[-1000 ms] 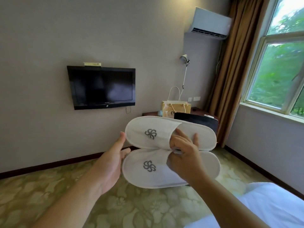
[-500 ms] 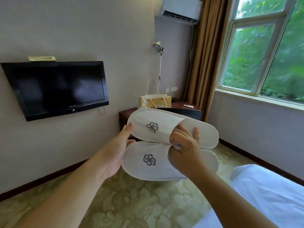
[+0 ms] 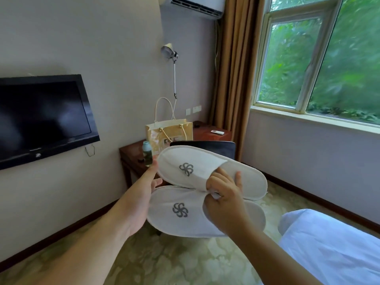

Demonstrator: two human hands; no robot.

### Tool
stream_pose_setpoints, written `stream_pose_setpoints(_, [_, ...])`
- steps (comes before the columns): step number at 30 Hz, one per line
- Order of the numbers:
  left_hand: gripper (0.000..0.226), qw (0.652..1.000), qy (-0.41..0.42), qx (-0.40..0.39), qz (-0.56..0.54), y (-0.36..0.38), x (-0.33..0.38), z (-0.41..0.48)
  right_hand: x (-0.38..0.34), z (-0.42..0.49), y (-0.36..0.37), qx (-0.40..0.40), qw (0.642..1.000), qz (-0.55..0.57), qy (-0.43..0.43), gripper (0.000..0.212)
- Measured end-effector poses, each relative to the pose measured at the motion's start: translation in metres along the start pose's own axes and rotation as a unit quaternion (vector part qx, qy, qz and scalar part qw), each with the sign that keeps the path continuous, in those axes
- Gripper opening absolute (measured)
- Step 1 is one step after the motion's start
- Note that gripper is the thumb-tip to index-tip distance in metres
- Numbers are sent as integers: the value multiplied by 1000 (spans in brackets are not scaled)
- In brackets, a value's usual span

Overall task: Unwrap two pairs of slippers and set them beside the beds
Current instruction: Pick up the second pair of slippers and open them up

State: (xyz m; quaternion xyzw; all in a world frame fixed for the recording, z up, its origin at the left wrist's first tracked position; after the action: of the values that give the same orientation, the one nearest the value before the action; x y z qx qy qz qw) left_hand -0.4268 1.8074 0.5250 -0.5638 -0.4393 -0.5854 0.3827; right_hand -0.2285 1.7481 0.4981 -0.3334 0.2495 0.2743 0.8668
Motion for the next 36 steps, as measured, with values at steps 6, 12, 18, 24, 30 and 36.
stream_pose_setpoints(6, [58,1000,3,4,-23,32,-2,91,51,47,-2,34,998,-60,13,35])
stream_pose_setpoints(12, [95,990,-11,-130,-48,56,-21,170,108,87,6,81,986,-133,58,18])
stream_pose_setpoints(18, [84,977,-28,-211,-23,87,-9,252,143,141,2,152,968,-191,59,21])
stream_pose_setpoints(24, [54,958,-37,-285,22,130,-16,310,174,157,-10,194,942,-249,109,17])
stream_pose_setpoints(30, [53,923,-86,-373,35,220,-44,341,223,141,-60,225,902,-318,187,17])
stream_pose_setpoints(36, [56,901,-107,-418,45,319,-64,370,296,146,-119,258,880,-332,221,17])
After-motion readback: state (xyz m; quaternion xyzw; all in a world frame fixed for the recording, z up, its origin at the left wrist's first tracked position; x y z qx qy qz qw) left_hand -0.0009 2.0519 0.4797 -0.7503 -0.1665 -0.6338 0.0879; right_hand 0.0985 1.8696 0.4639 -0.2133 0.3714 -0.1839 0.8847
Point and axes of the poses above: each hand's wrist, its own z-axis towards the middle knuckle, its own y-axis out of the palm, x = y × z, the point moved 2 cm from there along z, towards the middle knuckle, and after that the axes turned 9 degrees about y, right-handed, at the moved point
